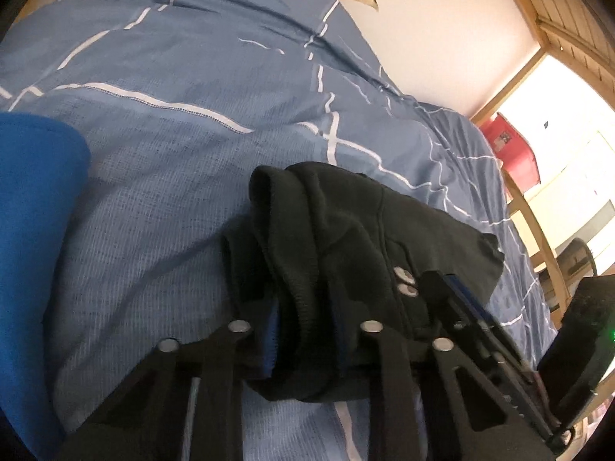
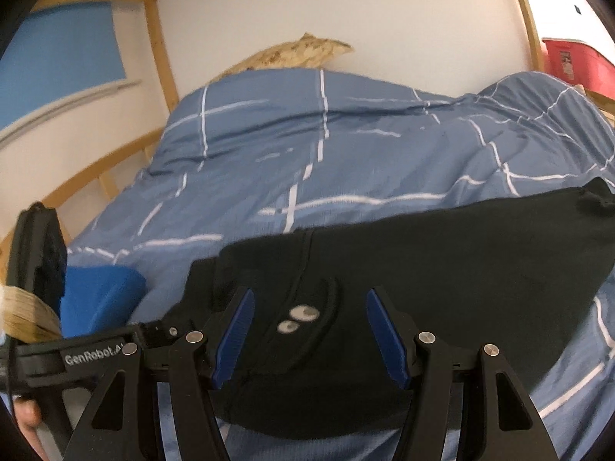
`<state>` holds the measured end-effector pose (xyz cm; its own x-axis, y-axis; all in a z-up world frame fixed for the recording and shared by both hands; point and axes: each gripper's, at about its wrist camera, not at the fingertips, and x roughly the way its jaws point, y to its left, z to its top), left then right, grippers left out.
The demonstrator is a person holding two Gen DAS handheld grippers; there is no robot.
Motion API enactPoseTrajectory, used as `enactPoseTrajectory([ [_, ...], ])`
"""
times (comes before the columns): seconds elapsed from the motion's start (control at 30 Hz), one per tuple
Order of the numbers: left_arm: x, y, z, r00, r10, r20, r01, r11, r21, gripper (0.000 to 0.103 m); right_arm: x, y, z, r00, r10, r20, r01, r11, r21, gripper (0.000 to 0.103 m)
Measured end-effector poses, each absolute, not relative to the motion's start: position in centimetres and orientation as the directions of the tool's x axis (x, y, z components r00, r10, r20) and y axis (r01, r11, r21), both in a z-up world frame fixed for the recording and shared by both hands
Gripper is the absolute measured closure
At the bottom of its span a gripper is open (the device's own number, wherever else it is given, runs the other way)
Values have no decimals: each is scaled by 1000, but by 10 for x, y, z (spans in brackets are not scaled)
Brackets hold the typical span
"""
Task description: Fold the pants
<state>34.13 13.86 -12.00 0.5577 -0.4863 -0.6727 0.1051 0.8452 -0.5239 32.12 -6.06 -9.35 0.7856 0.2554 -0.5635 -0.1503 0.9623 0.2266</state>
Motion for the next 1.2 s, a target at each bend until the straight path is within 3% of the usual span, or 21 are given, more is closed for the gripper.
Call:
enactPoseTrajectory([
  [0.13,320,135,-98,578,-489,-653,127,844,-520,90,318,-58,-94,770,271,-577,-164,959,232,41],
  [0.3,302,131,-94,548,-415,-726,107,896,-432,93,308,-57,-80,777,320,-542,-218,944,247,42],
  [0.4,299,137,-104,526,-409,-746,62,893,-446,93,309,-53,-83,756,363,-545,-250,929,271,41],
  [0.83,302,150,-127,549,-401,-734,8,880,-475,90,329,-50,-117,681,325,-656,-190,944,271,41],
  [0.97,297,141,-117,583,-338,-739,23,916,-400,78,327,-48,-115,695,318,-644,-199,947,253,41],
  [1.07,286,134,-96,629,-303,-716,40,932,-360,73,326,-54,-111,700,336,-630,-183,937,296,42],
  [1.2,269,124,-61,686,-232,-689,39,958,-284,57,318,-65,-94,726,363,-584,-162,916,367,42],
])
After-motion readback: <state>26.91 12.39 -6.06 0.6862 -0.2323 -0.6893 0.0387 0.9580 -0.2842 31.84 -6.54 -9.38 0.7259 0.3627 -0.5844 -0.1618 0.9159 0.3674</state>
